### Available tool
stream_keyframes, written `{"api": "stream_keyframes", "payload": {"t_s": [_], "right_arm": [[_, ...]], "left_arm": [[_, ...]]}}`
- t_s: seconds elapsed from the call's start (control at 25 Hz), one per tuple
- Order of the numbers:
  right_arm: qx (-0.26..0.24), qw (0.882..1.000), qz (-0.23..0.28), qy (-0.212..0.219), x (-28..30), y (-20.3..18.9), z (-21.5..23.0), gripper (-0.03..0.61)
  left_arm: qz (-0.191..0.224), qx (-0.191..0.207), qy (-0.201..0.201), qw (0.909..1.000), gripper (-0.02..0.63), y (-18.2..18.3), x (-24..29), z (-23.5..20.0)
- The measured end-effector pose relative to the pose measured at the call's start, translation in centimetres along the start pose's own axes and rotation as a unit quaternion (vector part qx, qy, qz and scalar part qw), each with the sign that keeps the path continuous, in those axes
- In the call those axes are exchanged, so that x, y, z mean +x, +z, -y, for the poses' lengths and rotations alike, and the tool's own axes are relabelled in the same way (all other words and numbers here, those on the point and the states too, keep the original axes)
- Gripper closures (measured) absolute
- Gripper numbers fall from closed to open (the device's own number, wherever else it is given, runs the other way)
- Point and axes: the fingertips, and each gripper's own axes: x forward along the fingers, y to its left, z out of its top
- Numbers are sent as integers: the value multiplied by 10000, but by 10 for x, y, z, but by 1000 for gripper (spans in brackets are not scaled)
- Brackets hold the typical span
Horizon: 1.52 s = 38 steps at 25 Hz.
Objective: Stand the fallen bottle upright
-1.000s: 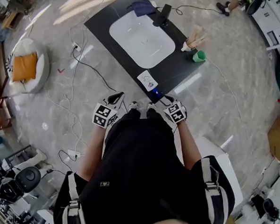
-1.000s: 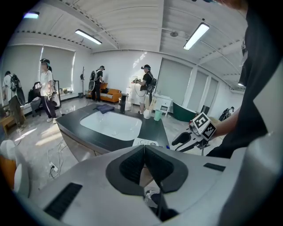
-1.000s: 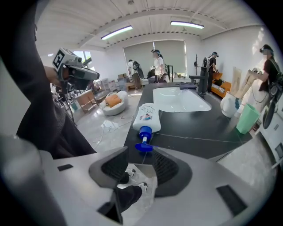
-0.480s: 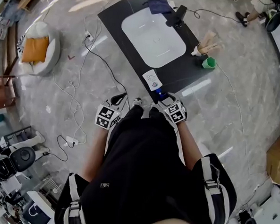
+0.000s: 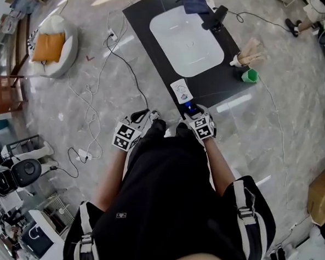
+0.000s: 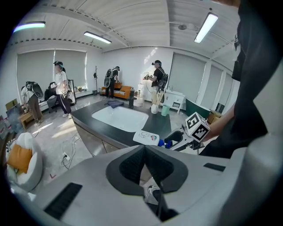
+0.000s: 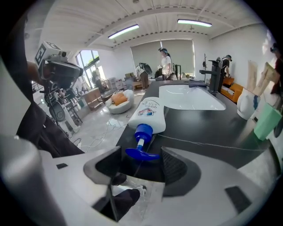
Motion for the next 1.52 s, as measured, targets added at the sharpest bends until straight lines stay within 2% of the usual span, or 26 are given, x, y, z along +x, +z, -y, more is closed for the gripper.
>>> {"api": "stream_keyframes", "payload": {"t_s": [0.12,0.24,0.48,1.0,1.24,1.52], "right_arm": [[-90,9999,0,-122,1,0,3,252],[-136,9997,-35,-223,2,-2,6,290],[-105,9995,-266,-134,-1,-1,0,299],[-197,9984,-450,-284,-12,8,-13,331],[-261,9989,-311,-236,-15,14,-27,426],[83,9996,-41,-279,-19,21,-26,423]], "left_arm": [[-1,-13,12,10000,598,-2,-1,-3],[16,-1,-18,10000,598,-3,-1,-3],[144,-45,-145,9998,598,0,1,-10],[357,-145,-461,9982,598,3,3,-27],[301,-101,-554,9980,598,-2,-1,-35],[253,-7,-594,9979,598,-2,-1,-39]]}}
